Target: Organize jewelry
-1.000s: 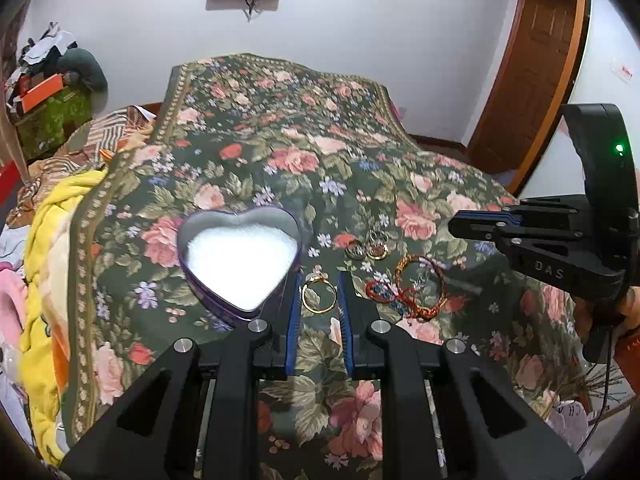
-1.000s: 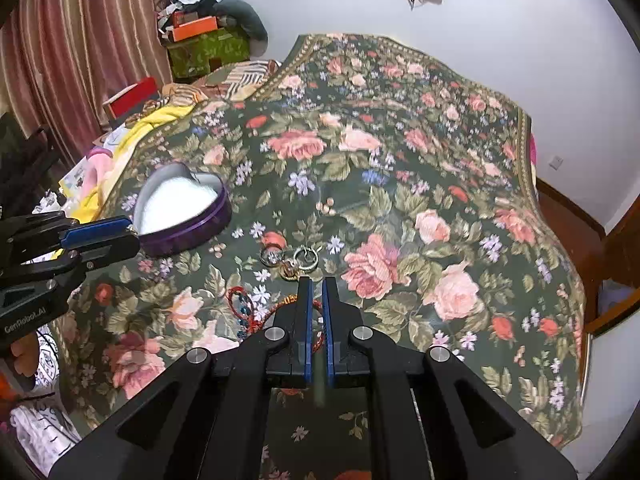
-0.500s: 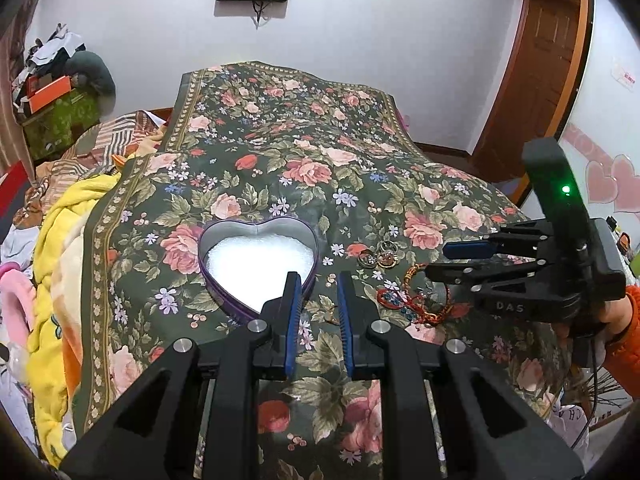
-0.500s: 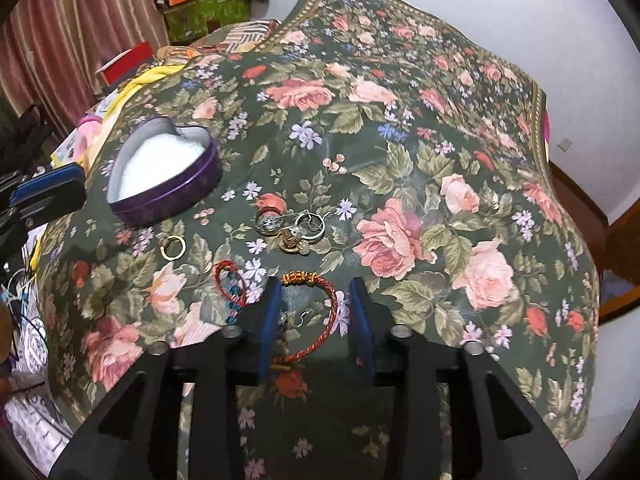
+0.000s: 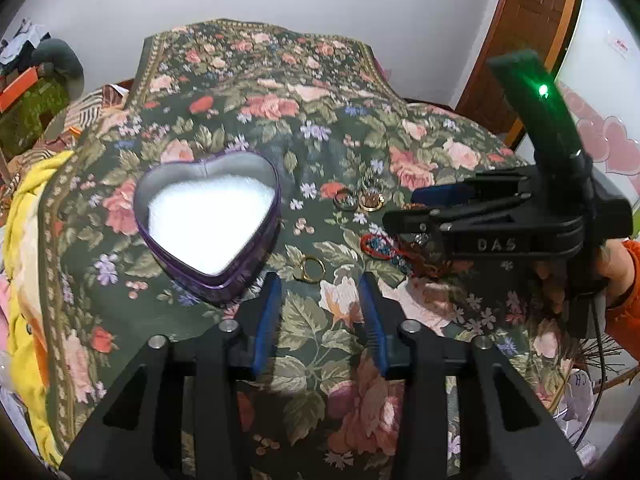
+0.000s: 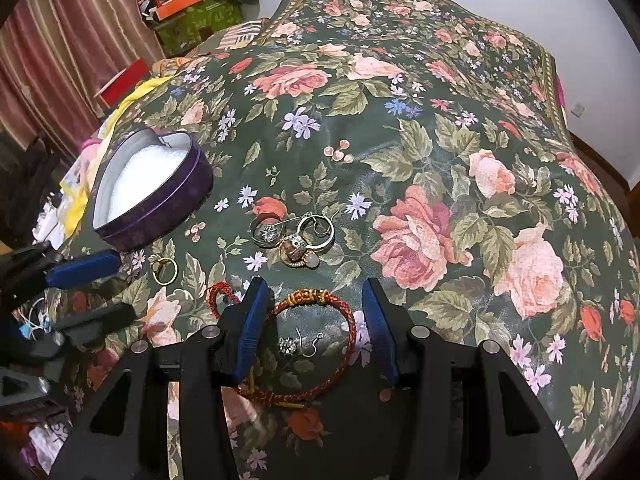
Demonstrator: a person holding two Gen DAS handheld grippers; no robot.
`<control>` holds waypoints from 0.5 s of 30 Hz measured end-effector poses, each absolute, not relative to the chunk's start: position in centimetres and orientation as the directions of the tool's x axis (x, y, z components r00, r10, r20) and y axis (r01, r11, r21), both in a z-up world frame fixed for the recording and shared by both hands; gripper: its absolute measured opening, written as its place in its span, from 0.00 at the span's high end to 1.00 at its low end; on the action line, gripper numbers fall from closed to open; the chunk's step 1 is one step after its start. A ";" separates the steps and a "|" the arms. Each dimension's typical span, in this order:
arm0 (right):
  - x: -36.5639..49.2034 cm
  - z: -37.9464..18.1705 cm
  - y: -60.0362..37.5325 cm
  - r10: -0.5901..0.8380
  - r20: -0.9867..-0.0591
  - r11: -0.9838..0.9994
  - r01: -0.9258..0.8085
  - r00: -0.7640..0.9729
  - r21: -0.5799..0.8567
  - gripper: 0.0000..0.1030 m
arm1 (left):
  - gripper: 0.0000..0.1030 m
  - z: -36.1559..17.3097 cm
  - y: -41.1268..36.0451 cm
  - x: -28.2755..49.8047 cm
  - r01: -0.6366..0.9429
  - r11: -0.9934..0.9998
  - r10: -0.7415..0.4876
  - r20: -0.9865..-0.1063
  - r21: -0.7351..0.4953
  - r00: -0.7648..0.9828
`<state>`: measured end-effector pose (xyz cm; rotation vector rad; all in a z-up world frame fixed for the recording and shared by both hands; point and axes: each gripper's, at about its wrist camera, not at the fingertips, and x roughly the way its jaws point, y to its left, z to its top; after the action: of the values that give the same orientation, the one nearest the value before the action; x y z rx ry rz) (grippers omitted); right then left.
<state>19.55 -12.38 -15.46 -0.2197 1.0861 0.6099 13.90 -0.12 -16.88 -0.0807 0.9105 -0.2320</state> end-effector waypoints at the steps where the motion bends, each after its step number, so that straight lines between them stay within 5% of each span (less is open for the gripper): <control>1: 19.5 -15.6 -12.2 0.349 -0.878 0.815 -0.569 0.327 0.111 0.58 | 0.61 -17.1 -0.1 14.1 0.165 0.971 -0.235 -0.778 -0.170 0.583; 8: 18.9 -15.8 -11.6 0.328 -0.879 0.790 -0.610 0.346 0.055 0.79 | 0.61 -18.2 -0.7 15.1 0.172 0.974 -0.222 -0.797 -0.150 0.562; 15: 18.6 -15.7 -11.7 0.342 -0.871 0.782 -0.620 0.353 0.056 0.84 | 0.61 -18.9 -1.2 16.3 0.179 0.978 -0.194 -0.798 -0.109 0.570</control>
<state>18.61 -11.66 -15.69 -0.3062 1.0367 0.6351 16.25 -1.15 -18.88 -0.0168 0.9390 -0.2186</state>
